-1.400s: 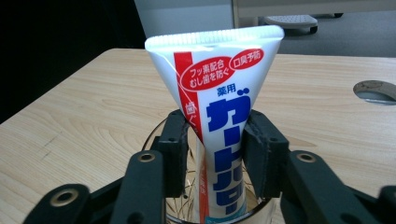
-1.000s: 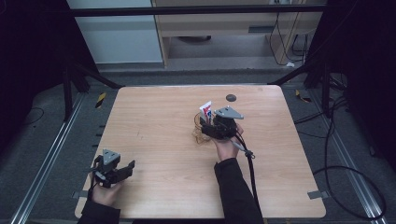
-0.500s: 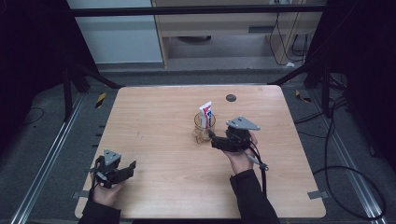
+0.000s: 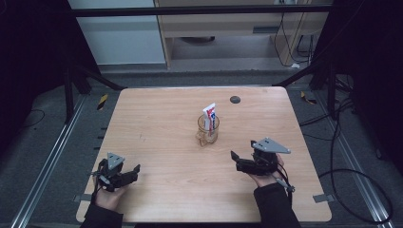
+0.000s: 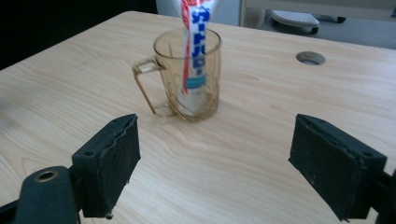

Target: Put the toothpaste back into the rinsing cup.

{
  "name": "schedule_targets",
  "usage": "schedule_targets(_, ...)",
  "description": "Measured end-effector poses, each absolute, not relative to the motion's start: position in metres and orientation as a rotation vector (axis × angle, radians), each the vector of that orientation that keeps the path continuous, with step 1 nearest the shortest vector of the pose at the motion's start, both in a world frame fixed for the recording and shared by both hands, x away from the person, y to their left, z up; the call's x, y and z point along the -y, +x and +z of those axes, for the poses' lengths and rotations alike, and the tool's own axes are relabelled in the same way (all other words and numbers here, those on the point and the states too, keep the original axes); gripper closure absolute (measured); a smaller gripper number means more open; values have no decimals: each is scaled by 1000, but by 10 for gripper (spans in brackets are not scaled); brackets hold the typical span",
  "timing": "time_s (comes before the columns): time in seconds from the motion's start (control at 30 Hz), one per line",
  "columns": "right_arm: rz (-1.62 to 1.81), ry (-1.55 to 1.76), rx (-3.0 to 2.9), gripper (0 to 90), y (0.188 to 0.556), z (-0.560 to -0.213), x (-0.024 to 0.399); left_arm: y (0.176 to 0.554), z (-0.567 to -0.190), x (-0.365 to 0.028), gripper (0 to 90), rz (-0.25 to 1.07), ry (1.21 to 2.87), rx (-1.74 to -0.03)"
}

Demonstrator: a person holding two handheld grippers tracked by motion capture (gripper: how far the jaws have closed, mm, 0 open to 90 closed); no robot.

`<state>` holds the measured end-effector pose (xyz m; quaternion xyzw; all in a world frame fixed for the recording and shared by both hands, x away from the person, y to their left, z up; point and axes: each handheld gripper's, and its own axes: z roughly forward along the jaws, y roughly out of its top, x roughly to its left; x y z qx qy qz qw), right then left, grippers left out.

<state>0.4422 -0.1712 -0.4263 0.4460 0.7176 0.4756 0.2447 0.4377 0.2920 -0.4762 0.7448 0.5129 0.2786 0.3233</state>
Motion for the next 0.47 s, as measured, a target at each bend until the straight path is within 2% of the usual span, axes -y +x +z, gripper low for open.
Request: schedule_targets(0.47, 1213, 1278, -1938, 156, 418, -456, 215, 440, -482, -296, 253, 730, 1962, -1329)
